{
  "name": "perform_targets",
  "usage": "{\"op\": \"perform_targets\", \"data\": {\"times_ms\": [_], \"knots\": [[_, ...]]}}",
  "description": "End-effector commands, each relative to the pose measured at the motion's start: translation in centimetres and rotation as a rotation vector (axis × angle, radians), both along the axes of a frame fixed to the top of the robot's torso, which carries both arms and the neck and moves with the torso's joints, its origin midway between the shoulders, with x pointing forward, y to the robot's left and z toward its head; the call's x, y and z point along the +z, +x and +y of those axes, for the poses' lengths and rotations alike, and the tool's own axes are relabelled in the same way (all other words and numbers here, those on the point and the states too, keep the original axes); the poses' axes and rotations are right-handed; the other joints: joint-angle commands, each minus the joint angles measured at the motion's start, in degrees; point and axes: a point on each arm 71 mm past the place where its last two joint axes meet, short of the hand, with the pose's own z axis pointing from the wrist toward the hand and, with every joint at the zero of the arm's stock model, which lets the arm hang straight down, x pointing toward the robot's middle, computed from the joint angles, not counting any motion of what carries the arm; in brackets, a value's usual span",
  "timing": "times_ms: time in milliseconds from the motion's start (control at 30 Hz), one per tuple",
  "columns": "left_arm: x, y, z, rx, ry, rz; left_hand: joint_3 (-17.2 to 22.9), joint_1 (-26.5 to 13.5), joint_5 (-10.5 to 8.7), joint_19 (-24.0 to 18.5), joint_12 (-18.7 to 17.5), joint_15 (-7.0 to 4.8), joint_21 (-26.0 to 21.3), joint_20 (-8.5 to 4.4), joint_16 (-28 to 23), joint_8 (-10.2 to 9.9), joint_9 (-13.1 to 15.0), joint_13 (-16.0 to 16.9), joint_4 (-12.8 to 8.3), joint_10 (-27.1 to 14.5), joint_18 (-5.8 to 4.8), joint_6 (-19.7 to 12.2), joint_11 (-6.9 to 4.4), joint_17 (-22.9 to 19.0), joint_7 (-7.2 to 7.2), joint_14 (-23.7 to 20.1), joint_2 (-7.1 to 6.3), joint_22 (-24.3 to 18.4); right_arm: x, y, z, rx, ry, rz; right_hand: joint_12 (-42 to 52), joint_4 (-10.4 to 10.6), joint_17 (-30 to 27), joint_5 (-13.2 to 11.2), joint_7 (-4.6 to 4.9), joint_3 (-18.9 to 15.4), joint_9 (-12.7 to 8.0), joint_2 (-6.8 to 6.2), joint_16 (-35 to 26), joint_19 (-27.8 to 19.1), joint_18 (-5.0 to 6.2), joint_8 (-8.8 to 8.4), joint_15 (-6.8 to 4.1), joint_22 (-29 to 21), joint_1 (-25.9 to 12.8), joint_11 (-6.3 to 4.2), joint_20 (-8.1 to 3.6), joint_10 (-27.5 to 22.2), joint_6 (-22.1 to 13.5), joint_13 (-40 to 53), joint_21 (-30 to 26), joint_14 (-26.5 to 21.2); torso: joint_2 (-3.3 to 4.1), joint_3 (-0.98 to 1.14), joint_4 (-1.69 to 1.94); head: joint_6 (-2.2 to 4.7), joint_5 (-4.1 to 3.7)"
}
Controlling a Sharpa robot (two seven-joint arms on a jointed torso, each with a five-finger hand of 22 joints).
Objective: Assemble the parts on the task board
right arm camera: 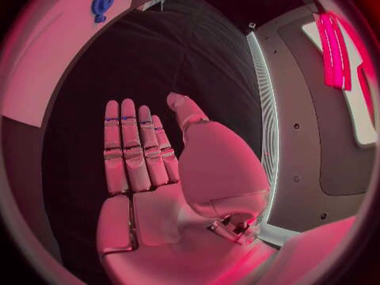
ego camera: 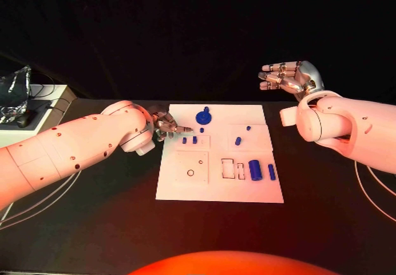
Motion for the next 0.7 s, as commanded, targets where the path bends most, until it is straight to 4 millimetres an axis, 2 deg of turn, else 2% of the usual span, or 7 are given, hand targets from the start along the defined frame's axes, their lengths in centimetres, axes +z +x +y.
{"op": "perform_targets", "data": {"times_ms": [33,133,167,200,233,400,700], "knots": [[1.1,0.3,-0.4,-0.01,-0.205,-0.077,0.0,2.6,0.12,-4.4,-2.8,1.69,-7.0,1.45,-3.5,-1.5,-3.2,-2.7,-0.9,-4.4,0.75,-3.2,1.96,-3.0,2.13,-4.1,1.76,-3.6,0.1,0.0,0.0,0.005,-0.008,-0.012,-0.3,0.1,-0.1,0.3,0.13,-0.2,0.0,0.43,-0.3,-0.4,-0.34,-0.06,-0.08,-0.1,0.0,-0.09,-0.19,-0.4,-0.3,0.0,-0.3,-0.4,0.0,0.06,-0.03,0.18,-0.01],[2.5,0.8,-0.6,-0.054,-0.318,-0.208,3.0,12.2,0.4,-8.7,-10.4,4.11,-16.5,4.15,-13.1,-6.5,-12.9,-10.7,-5.9,-11.5,0.09,-4.9,4.44,-10.7,3.57,-11.2,7.59,-10.1,0.1,0.0,0.0,0.003,-0.009,-0.012,-0.3,-0.1,-0.1,0.4,0.14,-0.3,0.0,0.51,-0.3,-0.4,-0.33,-0.07,-0.06,0.0,0.0,-0.07,-0.17,-0.4,-0.3,0.0,-0.3,-0.4,-0.07,0.13,-0.02,0.37,-0.02],[2.8,0.9,-0.7,-0.07,-0.332,-0.24,4.8,15.1,0.47,-9.1,-13.2,4.84,-19.1,4.69,-16.0,-7.9,-15.8,-13.8,-7.9,-12.0,0.01,-4.8,5.16,-13.3,4.27,-12.1,8.23,-12.3,0.1,0.1,-0.1,0.003,-0.009,-0.013,-0.3,-0.1,-0.1,0.4,0.14,-0.3,0.0,0.51,-0.3,-0.4,-0.33,-0.07,-0.07,0.0,0.0,-0.07,-0.17,-0.4,-0.3,0.0,-0.3,-0.4,-0.02,0.09,-0.02,0.49,-0.07],[3.0,1.0,-0.9,-0.09,-0.339,-0.266,6.0,16.1,0.36,-7.3,-17.0,5.65,-22.5,5.24,-18.4,-10.3,-22.2,-20.2,-9.7,-8.5,0.32,-2.7,3.95,-17.2,4.32,-10.4,7.73,-15.8,0.1,0.1,-0.1,0.003,-0.009,-0.013,-0.3,-0.1,-0.1,0.4,0.14,-0.3,0.0,0.58,-0.3,-0.4,-0.31,-0.05,-0.08,0.0,0.0,-0.08,-0.17,-0.4,-0.3,0.0,-0.3,-0.4,0.03,0.05,-0.05,0.55,-0.11],[3.1,1.1,-1.2,-0.107,-0.341,-0.283,6.7,17.7,0.1,-6.8,-18.7,5.13,-22.9,5.05,-18.5,-10.8,-24.3,-22.5,-11.8,-8.8,0.36,-1.9,5.18,-17.9,4.23,-10.7,7.16,-16.1,0.1,0.1,-0.1,0.003,-0.009,-0.013,-0.3,-0.2,-0.1,0.4,0.07,-0.1,0.0,0.66,-0.3,-0.4,-0.29,-0.03,-0.11,0.0,0.0,-0.14,-0.19,-0.3,-0.1,0.0,-0.3,-0.3,0.05,0.06,-0.08,0.53,-0.14],[2.8,1.4,-2.7,-0.217,-0.278,-0.363,9.0,21.6,0.35,-8.4,-24.2,4.97,-21.6,4.51,-18.4,-12.5,-29.5,-29.2,-17.9,-6.9,0.34,0.7,5.73,-19.7,3.99,-12.1,5.11,-13.8,0.1,0.1,-0.1,0.004,-0.009,-0.014,-0.3,-0.5,-0.1,0.5,-0.06,0.5,0.0,0.56,-0.3,-0.4,-0.3,-0.06,-0.14,0.0,-0.2,-0.26,-0.22,0.0,0.2,0.0,-0.3,-0.3,0.06,0.1,-0.07,0.77,-0.41],[1.2,1.9,-5.5,-0.347,-0.141,-0.437,8.1,16.9,0.22,-7.6,-31.5,5.71,-21.4,5.4,-13.8,-16.0,-35.2,-31.3,-17.8,-7.6,0.81,2.0,7.05,-20.4,2.92,-11.8,1.96,-12.6,0.0,0.2,0.2,0.009,0.003,-0.006,-0.3,-0.7,-0.1,0.5,-0.1,1.2,0.0,0.44,-0.3,-0.3,-0.31,-0.06,-0.16,0.0,-0.4,-0.3,-0.26,0.1,0.4,0.0,-0.3,-0.3,0.46,0.12,-0.45,1.95,-0.54]]}}
